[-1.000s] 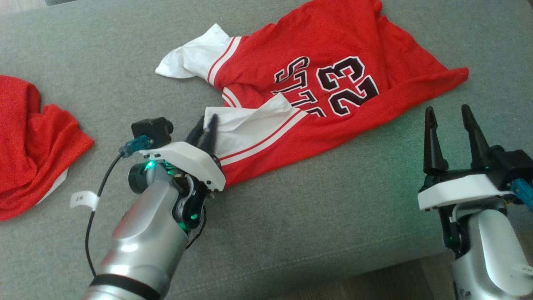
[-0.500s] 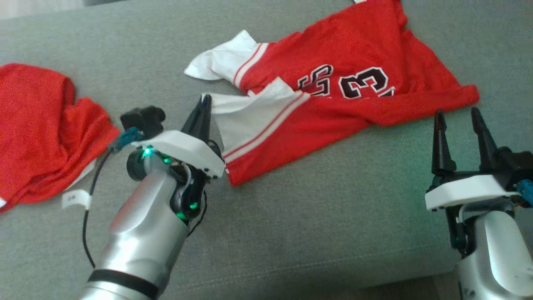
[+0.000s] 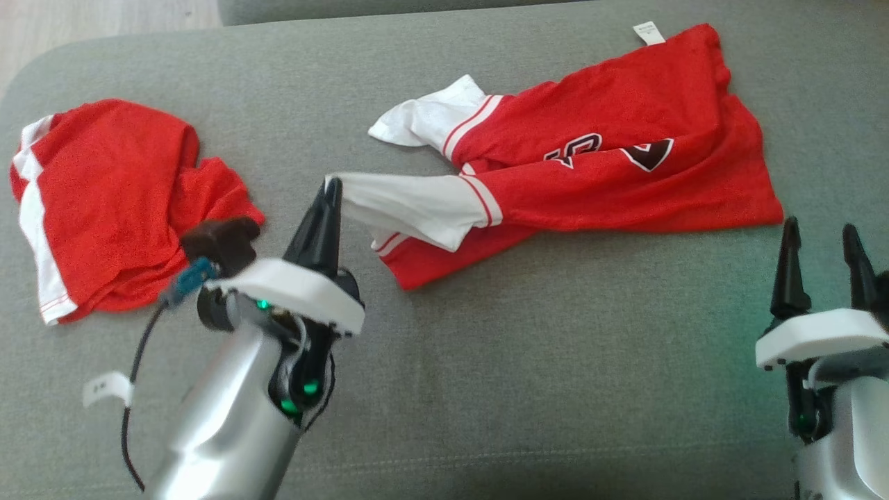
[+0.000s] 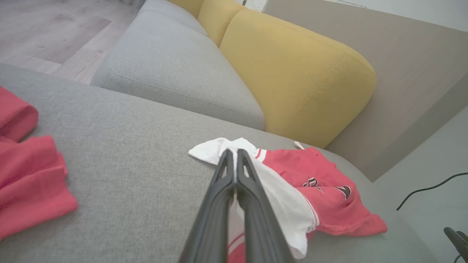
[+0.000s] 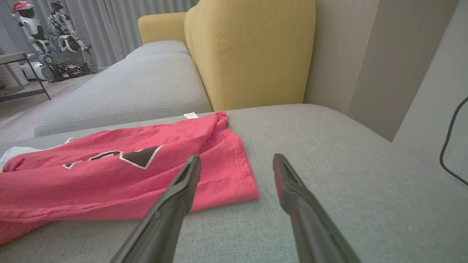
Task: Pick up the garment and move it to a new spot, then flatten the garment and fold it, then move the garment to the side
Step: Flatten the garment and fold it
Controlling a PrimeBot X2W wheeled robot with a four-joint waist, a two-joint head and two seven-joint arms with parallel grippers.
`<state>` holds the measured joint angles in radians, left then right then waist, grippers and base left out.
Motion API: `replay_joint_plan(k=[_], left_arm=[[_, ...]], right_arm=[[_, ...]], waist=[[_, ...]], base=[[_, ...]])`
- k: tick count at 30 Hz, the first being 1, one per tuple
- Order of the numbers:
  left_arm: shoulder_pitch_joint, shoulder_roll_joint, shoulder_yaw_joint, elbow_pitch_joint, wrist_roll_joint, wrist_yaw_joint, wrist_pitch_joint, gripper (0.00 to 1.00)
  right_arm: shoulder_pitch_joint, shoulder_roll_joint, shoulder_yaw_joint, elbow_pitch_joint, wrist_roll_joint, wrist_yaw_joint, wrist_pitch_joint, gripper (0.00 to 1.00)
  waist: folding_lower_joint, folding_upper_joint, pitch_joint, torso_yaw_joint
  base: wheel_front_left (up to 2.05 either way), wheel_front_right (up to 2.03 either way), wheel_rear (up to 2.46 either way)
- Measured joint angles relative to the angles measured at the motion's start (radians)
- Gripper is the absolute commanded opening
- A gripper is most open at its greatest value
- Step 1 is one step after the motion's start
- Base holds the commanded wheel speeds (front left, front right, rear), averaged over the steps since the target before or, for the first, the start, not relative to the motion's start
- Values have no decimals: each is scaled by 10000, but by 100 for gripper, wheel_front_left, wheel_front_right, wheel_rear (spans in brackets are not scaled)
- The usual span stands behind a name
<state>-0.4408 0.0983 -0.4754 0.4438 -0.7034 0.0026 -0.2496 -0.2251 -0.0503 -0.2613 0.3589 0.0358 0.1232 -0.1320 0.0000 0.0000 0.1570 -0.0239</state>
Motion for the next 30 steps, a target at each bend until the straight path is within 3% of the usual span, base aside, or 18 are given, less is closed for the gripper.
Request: replay_joint_plan(k=[4, 13, 30], left_arm=[[468, 128, -313, -529, 163, 123, 77, 0], [897, 221, -658, -840, 493, 518, 274, 0], [806, 104, -943, -740, 525, 489, 263, 0]], right_arm=[[-32, 25, -288, 441, 238, 0, 94, 100], [-1318, 48, -1494, 1522, -884, 0, 594, 100], [-3181, -213, -2658, 3415, -2311, 0, 807, 100]], waist=[[0, 0, 10, 129], [0, 0, 392, 511], [0, 0, 1255, 1068]], base=[[0, 0, 0], [0, 0, 0], [0, 0, 0]])
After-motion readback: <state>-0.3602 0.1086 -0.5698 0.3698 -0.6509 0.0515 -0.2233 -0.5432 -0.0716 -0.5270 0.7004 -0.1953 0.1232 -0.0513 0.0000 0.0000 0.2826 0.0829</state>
